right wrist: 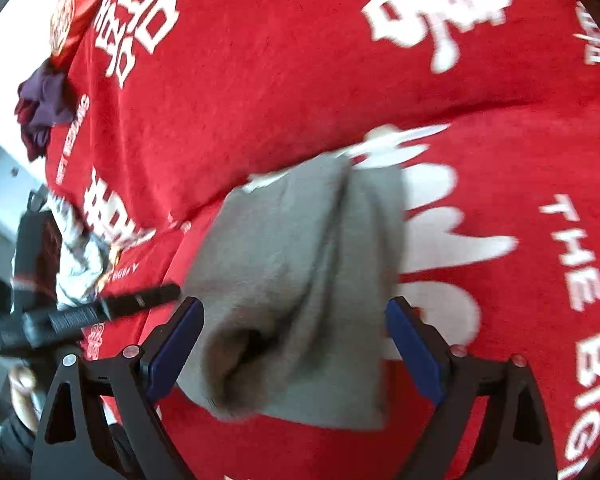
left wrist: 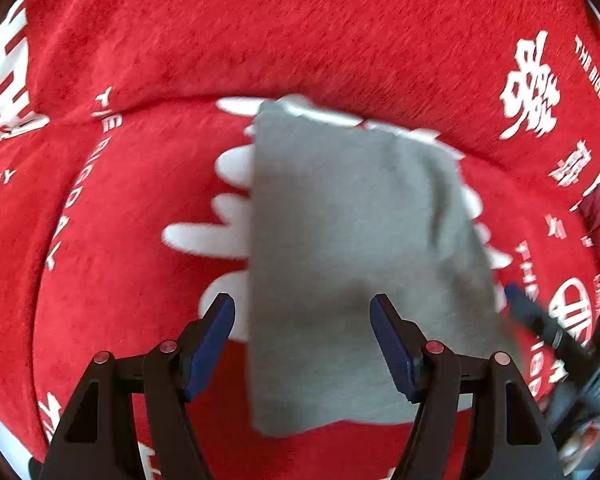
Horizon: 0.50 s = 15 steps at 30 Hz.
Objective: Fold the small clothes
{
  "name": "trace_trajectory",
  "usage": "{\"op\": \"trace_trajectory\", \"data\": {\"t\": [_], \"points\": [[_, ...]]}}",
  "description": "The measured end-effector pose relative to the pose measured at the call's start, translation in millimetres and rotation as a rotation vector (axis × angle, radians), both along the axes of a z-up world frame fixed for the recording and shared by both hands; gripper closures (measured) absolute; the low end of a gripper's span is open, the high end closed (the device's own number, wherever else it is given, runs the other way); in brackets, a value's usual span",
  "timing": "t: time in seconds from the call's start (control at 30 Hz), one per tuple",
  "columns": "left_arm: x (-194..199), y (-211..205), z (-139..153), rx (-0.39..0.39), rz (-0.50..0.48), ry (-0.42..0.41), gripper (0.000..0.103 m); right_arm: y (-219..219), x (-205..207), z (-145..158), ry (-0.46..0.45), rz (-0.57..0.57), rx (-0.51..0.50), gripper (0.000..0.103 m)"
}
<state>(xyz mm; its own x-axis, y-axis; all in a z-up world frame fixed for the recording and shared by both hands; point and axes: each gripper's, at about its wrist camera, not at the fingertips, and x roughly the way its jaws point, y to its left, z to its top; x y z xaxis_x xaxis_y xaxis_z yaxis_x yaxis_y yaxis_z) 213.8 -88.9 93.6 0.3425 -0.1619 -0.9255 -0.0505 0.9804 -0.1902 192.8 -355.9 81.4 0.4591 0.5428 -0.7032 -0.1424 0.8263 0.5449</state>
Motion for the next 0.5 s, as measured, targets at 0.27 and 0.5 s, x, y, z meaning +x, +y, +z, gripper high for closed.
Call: {"op": "trace_trajectory", "data": {"t": [0.27,0.5], "points": [[0.0,3.6,-29.2,-0.003,0.013,-0.015,0.013,40.9,55.0,-34.4,0.120,0.075,-0.111,0.040],[0.6,8.7,-33.6,-0.076,0.021,-0.006,0.013,57.2,64.7,-21.7,0.112,0.091,-0.201,0.082]]}}
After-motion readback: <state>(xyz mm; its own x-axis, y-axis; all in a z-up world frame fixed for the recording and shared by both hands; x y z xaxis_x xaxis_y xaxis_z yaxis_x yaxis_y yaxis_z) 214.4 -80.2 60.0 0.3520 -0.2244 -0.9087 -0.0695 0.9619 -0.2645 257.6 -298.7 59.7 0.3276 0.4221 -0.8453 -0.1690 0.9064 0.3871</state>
